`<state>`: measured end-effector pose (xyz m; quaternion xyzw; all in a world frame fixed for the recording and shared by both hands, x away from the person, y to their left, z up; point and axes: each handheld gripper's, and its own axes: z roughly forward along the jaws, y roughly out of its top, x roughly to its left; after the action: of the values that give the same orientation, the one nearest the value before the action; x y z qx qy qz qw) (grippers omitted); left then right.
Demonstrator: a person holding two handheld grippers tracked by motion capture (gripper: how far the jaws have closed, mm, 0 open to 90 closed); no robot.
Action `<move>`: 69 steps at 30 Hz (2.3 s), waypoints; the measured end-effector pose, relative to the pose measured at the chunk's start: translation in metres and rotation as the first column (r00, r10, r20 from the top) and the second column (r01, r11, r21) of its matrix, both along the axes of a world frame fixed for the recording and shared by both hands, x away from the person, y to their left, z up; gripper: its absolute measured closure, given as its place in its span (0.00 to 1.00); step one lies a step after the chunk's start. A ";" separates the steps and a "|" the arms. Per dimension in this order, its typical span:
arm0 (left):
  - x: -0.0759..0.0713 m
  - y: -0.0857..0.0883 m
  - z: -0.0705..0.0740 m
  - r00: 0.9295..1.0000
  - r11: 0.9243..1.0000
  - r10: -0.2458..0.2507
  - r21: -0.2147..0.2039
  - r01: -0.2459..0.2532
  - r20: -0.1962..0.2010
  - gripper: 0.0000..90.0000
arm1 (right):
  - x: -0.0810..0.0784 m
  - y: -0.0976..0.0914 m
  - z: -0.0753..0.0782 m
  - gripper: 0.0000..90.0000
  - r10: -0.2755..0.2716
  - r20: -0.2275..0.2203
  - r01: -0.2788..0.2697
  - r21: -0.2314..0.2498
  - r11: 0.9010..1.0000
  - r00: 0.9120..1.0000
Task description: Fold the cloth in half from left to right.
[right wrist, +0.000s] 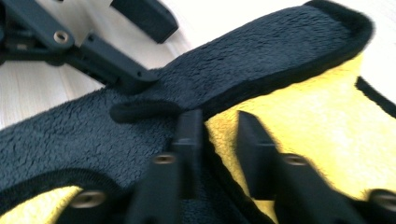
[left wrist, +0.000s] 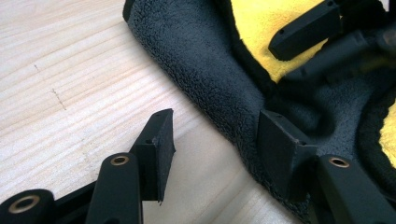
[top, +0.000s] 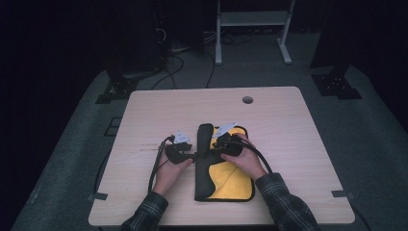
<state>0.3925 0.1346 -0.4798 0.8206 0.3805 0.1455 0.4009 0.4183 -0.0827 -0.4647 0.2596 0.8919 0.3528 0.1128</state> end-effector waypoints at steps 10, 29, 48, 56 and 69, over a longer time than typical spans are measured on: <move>0.000 0.002 -0.001 1.000 1.000 -0.008 0.000 0.008 0.003 0.51 | 0.016 -0.030 0.021 0.95 -0.134 0.032 0.130 0.106 0.986 0.990; 0.000 0.003 -0.001 1.000 1.000 -0.011 -0.009 0.011 0.002 0.51 | 0.065 -0.097 0.022 0.81 -0.466 0.062 0.462 0.063 0.884 0.883; 0.000 0.002 -0.001 1.000 1.000 -0.004 -0.007 0.004 0.005 0.50 | -0.037 -0.039 0.028 0.65 0.030 -0.030 -0.023 0.200 0.980 0.999; 0.000 0.002 -0.001 1.000 1.000 -0.006 -0.004 0.006 0.005 0.50 | -0.048 -0.002 0.001 0.59 0.136 -0.054 -0.129 0.105 0.986 0.989; 0.000 0.002 -0.001 1.000 1.000 -0.006 -0.002 0.006 0.005 0.50 | -0.056 -0.004 -0.004 0.93 0.144 -0.075 -0.135 0.106 0.985 0.987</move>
<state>0.3928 0.1364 -0.4807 0.8211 0.3771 0.1459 0.4029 0.3625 -0.0864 -0.4684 0.2162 0.8930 0.3930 0.0376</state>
